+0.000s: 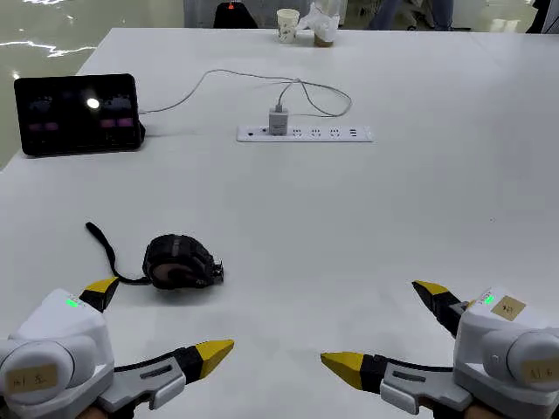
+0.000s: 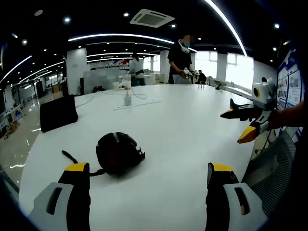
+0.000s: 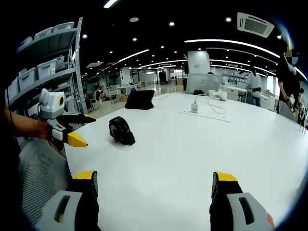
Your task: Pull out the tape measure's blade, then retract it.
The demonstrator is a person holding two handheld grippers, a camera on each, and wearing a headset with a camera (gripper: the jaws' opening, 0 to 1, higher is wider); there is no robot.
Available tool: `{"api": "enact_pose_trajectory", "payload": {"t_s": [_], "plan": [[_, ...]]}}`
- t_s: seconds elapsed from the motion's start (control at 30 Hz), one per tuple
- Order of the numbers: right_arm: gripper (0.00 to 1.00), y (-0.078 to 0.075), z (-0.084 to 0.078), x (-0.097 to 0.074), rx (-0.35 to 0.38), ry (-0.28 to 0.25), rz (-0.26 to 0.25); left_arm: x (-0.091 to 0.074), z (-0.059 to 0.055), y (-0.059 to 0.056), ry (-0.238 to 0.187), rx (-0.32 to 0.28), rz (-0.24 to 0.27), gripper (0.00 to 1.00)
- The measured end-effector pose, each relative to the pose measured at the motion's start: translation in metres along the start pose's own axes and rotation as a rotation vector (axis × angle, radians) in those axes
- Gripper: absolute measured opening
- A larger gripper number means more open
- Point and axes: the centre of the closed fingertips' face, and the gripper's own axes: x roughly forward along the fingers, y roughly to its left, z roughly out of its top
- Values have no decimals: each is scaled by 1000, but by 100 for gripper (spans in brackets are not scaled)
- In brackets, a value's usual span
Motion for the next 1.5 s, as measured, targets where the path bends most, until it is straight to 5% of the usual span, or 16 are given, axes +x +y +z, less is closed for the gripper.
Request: {"api": "enact_pose_trajectory", "payload": {"t_s": [0.9,1.5], "plan": [[99,0,8,9,-48,25,97,8,4,-1,33,57,-69,96],[95,-5,12,23,-128,64,171,19,7,12,87,105,-130,90]]}}
